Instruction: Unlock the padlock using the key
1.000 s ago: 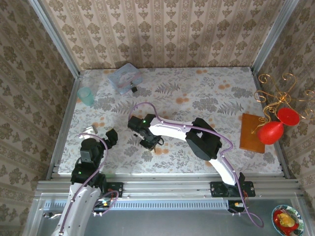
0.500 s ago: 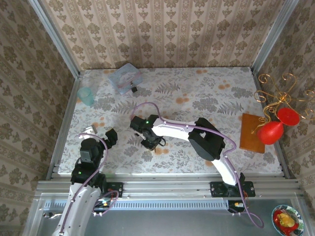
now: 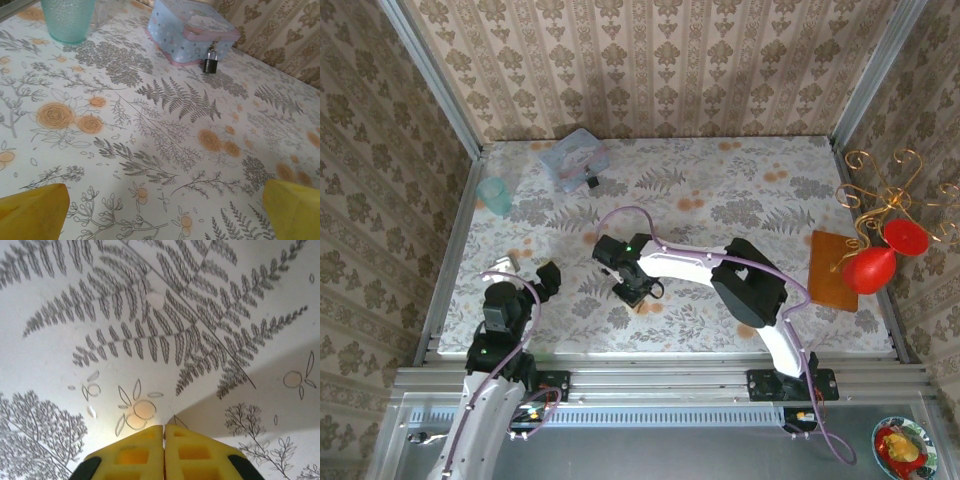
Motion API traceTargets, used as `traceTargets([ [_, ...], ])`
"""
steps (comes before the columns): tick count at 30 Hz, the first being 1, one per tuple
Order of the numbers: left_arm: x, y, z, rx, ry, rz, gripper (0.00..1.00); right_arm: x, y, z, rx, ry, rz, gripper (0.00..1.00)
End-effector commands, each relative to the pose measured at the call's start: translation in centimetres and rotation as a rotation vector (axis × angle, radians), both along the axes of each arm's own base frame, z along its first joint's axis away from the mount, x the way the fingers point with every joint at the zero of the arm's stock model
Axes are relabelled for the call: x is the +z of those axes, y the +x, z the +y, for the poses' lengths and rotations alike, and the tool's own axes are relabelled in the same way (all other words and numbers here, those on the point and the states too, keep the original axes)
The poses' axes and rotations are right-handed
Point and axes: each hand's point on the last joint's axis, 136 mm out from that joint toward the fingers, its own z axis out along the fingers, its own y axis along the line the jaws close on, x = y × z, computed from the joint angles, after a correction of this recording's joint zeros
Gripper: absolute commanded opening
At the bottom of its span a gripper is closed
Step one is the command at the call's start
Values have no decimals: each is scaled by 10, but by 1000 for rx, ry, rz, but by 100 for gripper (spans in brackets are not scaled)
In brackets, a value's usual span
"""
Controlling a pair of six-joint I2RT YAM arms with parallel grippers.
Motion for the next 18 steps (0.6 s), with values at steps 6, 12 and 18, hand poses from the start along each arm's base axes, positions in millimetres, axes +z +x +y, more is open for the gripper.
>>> traceTargets([
  [6, 5, 11, -24, -142, 2, -34, 100, 39, 11, -6, -202, 204, 22, 0],
  [12, 7, 17, -63, -344, -62, -36, 99, 61, 17, -8, -356, 318, 55, 0],
  [18, 16, 13, -105, -520, -18, -115, 94, 90, 25, -13, -509, 402, 84, 0],
])
